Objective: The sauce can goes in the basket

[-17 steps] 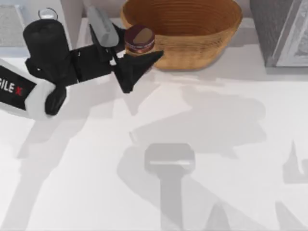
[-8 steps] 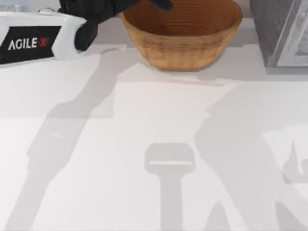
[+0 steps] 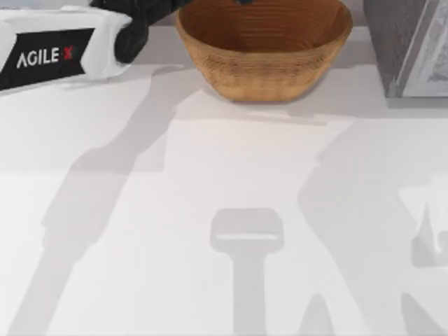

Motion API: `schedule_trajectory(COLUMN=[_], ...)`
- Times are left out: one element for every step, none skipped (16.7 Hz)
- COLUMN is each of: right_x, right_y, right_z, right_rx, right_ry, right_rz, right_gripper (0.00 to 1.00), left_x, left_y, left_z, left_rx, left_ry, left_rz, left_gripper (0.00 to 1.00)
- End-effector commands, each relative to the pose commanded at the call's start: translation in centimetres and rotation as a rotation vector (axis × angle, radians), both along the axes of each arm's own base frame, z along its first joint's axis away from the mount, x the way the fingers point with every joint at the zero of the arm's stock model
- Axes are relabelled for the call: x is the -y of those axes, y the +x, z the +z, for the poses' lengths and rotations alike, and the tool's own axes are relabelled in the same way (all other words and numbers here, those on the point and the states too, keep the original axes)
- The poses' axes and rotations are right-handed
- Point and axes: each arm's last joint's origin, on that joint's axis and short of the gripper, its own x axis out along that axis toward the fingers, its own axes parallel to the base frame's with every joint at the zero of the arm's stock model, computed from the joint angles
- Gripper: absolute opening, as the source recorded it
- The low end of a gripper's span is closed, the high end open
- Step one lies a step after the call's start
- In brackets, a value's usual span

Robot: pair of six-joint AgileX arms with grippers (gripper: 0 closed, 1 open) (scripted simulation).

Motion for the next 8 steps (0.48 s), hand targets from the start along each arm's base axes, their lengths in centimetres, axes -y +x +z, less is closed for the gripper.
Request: schedule_trajectory(right_x=[0.0,0.0,0.0,0.0,0.0,0.0,0.0,0.0], right_y=[0.0,0.0,0.0,0.0,0.0,0.0,0.0,0.0], right_z=[0.0,0.0,0.0,0.0,0.0,0.0,0.0,0.0], right_rx=[0.000,0.000,0.000,0.000,0.000,0.000,0.000,0.000], right_ry=[0.000,0.000,0.000,0.000,0.000,0.000,0.000,0.000], right_rz=[0.000,0.000,0.000,0.000,0.000,0.000,0.000,0.000], right_gripper=[1.00,1.00,1.00,1.00,1.00,1.00,1.00,1.00], left_x=[0.0,0.2,0.5,0.9,1.4,1.9,2.5,3.0], left_y=[0.0,0.2,0.6,1.0,1.4,1.9,2.4,2.9], left_z=[0.0,-0.1,-0.2,-0.4,-0.7,-0.9,-1.2,-1.6], left_rx=[0.000,0.000,-0.001,-0.001,-0.002,-0.003,-0.004,-0.005], left_ry=[0.000,0.000,0.000,0.000,0.000,0.000,0.001,0.001], left_rz=[0.000,0.000,-0.001,-0.001,-0.001,-0.002,-0.003,-0.003], left_gripper=[0.00,0.00,0.00,0.00,0.00,0.00,0.00,0.00])
